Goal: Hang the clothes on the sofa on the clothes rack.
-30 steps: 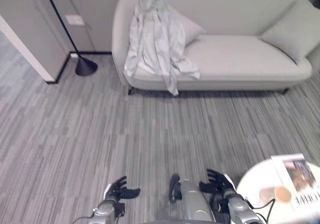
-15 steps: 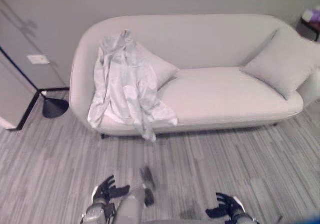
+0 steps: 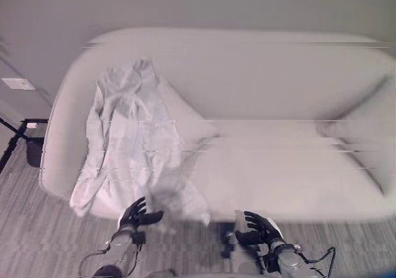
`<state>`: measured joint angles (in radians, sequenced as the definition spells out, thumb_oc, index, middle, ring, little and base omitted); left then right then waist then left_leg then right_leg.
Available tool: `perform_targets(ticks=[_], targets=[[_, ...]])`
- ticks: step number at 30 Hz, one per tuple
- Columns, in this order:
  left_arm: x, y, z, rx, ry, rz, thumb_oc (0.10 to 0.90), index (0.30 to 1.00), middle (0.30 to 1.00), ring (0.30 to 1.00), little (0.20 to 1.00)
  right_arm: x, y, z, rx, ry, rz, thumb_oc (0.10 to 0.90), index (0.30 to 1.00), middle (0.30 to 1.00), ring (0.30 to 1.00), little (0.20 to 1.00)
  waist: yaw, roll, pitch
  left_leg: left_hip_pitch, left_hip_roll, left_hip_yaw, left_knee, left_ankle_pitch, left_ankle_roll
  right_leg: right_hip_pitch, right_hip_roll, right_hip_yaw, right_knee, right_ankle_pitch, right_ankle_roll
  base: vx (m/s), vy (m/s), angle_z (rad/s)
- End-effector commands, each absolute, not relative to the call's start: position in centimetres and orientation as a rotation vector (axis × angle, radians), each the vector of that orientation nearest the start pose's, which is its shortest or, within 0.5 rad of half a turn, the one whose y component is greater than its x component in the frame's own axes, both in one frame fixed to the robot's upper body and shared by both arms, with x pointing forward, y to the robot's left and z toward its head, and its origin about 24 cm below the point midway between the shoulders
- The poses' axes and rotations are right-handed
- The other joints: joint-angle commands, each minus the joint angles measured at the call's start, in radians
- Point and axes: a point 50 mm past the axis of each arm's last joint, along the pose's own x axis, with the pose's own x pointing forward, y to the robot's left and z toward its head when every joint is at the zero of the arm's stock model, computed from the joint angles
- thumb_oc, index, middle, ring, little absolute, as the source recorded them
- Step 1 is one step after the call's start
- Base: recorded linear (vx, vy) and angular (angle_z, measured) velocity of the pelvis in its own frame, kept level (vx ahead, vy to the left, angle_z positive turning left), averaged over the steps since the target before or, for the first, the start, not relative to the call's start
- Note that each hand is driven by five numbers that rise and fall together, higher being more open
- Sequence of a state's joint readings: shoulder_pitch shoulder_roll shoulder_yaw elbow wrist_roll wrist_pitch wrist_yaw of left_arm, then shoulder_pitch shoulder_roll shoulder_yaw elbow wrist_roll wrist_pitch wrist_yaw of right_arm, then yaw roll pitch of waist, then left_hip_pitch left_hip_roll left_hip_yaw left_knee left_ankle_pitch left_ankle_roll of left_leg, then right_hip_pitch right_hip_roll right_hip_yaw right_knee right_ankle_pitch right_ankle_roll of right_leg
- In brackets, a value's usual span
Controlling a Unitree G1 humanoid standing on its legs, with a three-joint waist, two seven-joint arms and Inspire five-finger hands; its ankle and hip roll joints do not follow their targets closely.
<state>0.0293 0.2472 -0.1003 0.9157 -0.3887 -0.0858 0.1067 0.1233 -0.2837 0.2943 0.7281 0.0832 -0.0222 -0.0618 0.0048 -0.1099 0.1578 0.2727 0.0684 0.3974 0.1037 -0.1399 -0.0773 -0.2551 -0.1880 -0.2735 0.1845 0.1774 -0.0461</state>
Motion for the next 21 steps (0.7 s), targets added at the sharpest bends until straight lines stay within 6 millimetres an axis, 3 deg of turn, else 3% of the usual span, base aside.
perform_targets(ticks=[1, 8, 17, 18, 19, 20, 21], targets=[[15.9, 23.4, -12.1, -0.022, 0.762, 0.28, 0.8, 0.9, 0.9, 0.9, 0.9, 14.1, -23.4, -12.1, -0.376, 0.847, -0.011, 0.8, 0.9, 0.9, 0.9, 0.9, -0.005, 0.0, -0.04, -0.185, -0.006, -0.011, -0.191, 0.096, 0.038, 0.348, -0.024, -0.035, -0.272, -0.104, 0.182, 0.13, -0.108, 0.51], [15.0, 22.8, -12.6, -0.026, 0.792, 0.254, 0.8, 0.9, 0.9, 0.9, 0.9, 12.4, -23.8, -12.7, -0.383, 0.906, -0.012, 0.8, 0.9, 0.9, 0.9, 0.9, -0.005, 0.008, -0.059, -0.163, -0.002, -0.045, -0.191, 0.09, 0.031, 0.383, 0.004, -0.039, -0.272, -0.147, 0.167, 0.08, -0.072, -0.12], [15.9, 22.3, -12.0, -0.034, 0.749, 0.229, 0.8, 0.9, 0.9, 0.9, 0.9, 12.6, -24.1, -12.7, -0.395, 0.908, -0.007, 0.8, 0.9, 0.9, 0.9, 0.9, 0.003, 0.013, -0.044, -0.165, -0.006, -0.055, -0.186, 0.109, 0.027, 0.393, 0.005, -0.052, -0.272, -0.162, 0.163, 0.0, -0.023, 0.09], [17.0, 21.8, -11.3, -0.054, 0.699, 0.216, 0.8, 0.9, 0.9, 0.9, 0.9, 13.0, -24.3, -12.4, -0.395, 0.892, -0.016, 0.8, 0.9, 0.9, 0.9, 0.9, 0.01, 0.009, -0.012, -0.245, -0.001, -0.069, -0.039, 0.087, 0.015, 0.404, -0.018, -0.08, -0.272, -0.164, 0.153, -0.24, 0.072, 0.12], [19.0, 21.4, -9.4, -0.107, 0.585, 0.21, 0.8, 0.9, 0.9, 0.9, 0.9, 13.8, -25.7, -11.9, -0.447, 0.886, -0.035, 0.8, 0.9, 0.9, 0.9, 0.9, 0.044, 0.01, 0.043, -0.422, 0.027, -0.189, 0.208, 0.091, -0.04, 0.405, -0.061, -0.113, -0.272, -0.15, 0.14, -0.23, 0.181, 0.35], [19.1, 21.4, -9.3, -0.123, 0.576, 0.215, 0.8, 0.9, 0.9, 0.9, 0.9, 13.7, -26.0, -11.9, -0.462, 0.897, -0.04, 0.8, 0.9, 0.9, 0.9, 0.9, 0.042, 0.007, 0.043, -0.418, 0.098, -0.191, 0.2, 0.099, -0.045, 0.407, -0.082, -0.125, -0.272, -0.148, 0.146, -0.13, 0.292, 0.69], [19.2, 21.2, -9.1, -0.135, 0.565, 0.206, 0.8, 0.9, 0.9, 0.9, 0.9, 13.5, -26.1, -12.0, -0.463, 0.905, -0.039, 0.8, 0.9, 0.9, 0.9, 0.9, 0.037, 0.007, 0.037, -0.388, 0.131, -0.174, 0.155, 0.101, -0.034, 0.408, -0.093, -0.125, -0.272, -0.148, 0.153, 0.1, 0.368, 0.96]])
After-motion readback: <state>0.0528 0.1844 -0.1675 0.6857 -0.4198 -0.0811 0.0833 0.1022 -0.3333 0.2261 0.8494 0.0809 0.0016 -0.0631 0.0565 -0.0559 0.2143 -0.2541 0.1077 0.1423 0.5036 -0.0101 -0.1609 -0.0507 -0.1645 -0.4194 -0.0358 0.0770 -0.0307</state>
